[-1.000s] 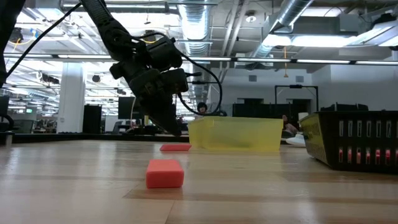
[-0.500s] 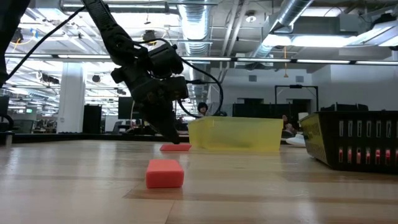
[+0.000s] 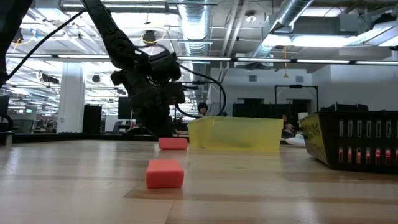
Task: Pick & Place School Supplies
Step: Put the orange eraser into the right black bin
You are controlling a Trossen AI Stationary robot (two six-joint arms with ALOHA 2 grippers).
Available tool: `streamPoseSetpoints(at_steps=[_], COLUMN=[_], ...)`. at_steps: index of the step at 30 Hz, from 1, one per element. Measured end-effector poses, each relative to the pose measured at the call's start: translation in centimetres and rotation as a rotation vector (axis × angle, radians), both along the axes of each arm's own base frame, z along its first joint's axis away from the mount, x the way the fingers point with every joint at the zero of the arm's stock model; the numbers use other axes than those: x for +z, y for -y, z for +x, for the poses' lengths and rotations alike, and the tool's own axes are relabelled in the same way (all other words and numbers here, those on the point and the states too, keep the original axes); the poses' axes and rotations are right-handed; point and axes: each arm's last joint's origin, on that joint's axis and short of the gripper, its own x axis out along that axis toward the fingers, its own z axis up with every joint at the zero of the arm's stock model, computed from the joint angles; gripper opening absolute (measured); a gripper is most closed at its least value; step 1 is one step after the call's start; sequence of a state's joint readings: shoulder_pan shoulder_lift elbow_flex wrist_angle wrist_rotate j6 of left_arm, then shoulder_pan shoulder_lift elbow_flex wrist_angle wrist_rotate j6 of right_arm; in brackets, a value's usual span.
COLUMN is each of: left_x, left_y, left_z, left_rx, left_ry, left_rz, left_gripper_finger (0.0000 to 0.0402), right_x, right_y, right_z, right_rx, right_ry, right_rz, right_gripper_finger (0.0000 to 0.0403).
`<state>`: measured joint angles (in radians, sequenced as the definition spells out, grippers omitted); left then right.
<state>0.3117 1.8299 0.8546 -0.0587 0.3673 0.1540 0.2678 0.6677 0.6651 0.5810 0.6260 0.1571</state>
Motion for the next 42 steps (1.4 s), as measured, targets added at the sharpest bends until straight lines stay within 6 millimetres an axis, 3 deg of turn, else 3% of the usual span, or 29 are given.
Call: streamPoseSetpoints(at_steps=[18, 23, 33, 42], left_x=[0.0, 1.5, 0.8, 0.3], left_y=[-2.2, -1.5, 2.0, 1.5], left_z=[-1.8, -1.3, 0.0, -0.3], left_rx=[0.058, 0.033, -0.085, -0.061], left_ry=[-0.017, 0.052, 0.051, 0.045], left_rz=[-0.059, -0.045, -0.059, -0.069], left_gripper_finger=[0.0, 0.0, 0.0, 0.0], right_x=[0.0, 0.0, 0.0, 0.0], right_y=[0.0, 0.0, 0.0, 0.0], right_z=[0.0, 0.0, 0.0, 0.0], right_rx=[0.0, -0.001, -0.006, -0.006], right_ry=[0.0, -0.007, -0.009, -0.007], right_rz=[0.0, -0.003, -0.006, -0.005], right_gripper_finger=[0.0111, 0.0111, 0.0111, 0.0111])
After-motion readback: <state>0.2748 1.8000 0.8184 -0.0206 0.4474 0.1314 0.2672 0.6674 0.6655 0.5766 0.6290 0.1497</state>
